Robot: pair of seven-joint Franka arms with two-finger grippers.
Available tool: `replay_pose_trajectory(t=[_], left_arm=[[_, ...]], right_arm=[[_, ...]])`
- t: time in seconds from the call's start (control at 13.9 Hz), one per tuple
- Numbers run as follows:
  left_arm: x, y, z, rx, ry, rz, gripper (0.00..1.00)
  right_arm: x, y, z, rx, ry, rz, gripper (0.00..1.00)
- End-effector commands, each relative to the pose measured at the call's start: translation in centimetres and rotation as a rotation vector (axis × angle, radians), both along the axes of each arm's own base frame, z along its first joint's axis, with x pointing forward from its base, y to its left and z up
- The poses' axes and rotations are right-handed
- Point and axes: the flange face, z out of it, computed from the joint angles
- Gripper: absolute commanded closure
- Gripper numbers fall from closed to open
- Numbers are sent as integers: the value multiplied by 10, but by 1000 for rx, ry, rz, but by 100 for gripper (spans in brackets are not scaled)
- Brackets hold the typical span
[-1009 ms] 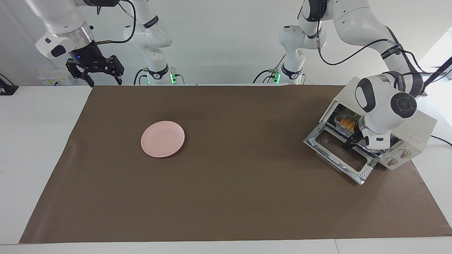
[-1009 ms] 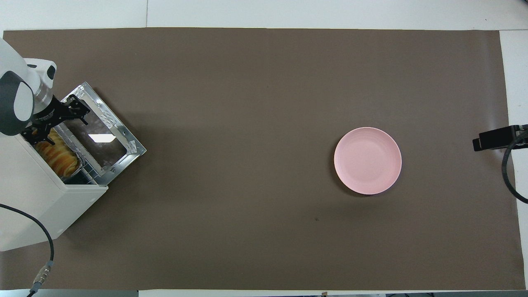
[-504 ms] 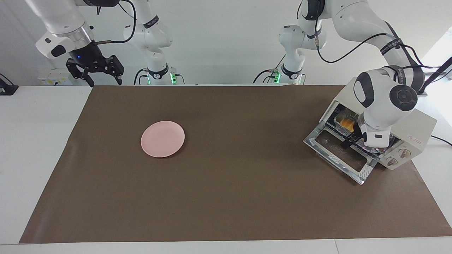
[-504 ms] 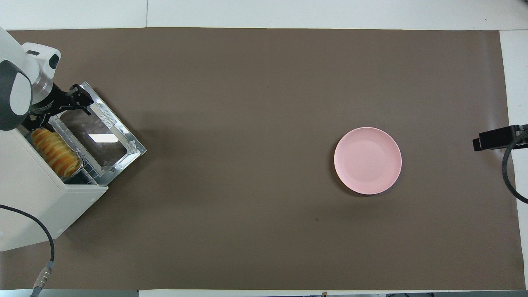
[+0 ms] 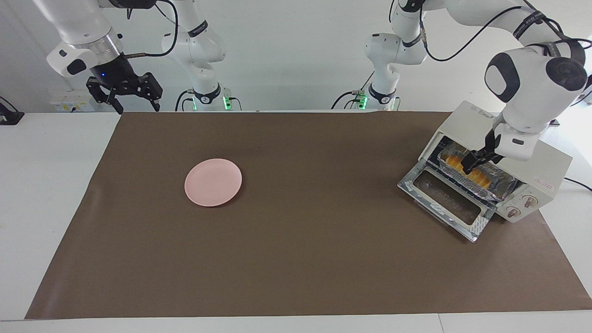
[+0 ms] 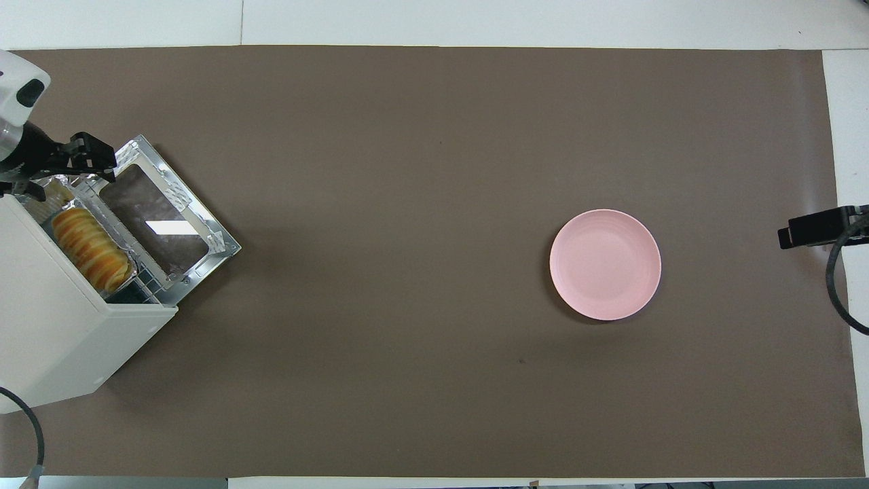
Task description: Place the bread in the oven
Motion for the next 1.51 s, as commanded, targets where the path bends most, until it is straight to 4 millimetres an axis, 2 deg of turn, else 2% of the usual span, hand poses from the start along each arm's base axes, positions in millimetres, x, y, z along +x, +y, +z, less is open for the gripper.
replay_pose_trajectory(t=[0.0,0.22,0.5,0.58,0.65,0.86,1.08,1.22,1.44], left_arm=[[-30,26,43,-51,-43,-69,0],[-49,24,79,-120,-88,-74,0],[-62,22,92,-130,-66,-80,0],[-64,19,93,-130,-55,-83,0],[-63,1,93,-131,-51,-114,0],[-62,-23,92,-128,-46,-156,0],[-62,-36,88,-130,-46,-183,0],[-74,-48,81,-135,-17,-231,0],[-75,-65,81,-133,-11,-260,0]], right_arm=[[-6,0,2,-7,1,-13,0],[-6,0,3,-7,-1,-13,0],[-6,0,2,-7,1,-13,0],[-6,0,2,-7,1,-13,0],[-6,0,2,-7,1,-13,0],[-6,0,2,-9,1,-13,0],[-6,0,3,-7,-1,-13,0],[-6,0,3,-7,-1,-13,0],[-6,0,2,-9,1,-11,0]])
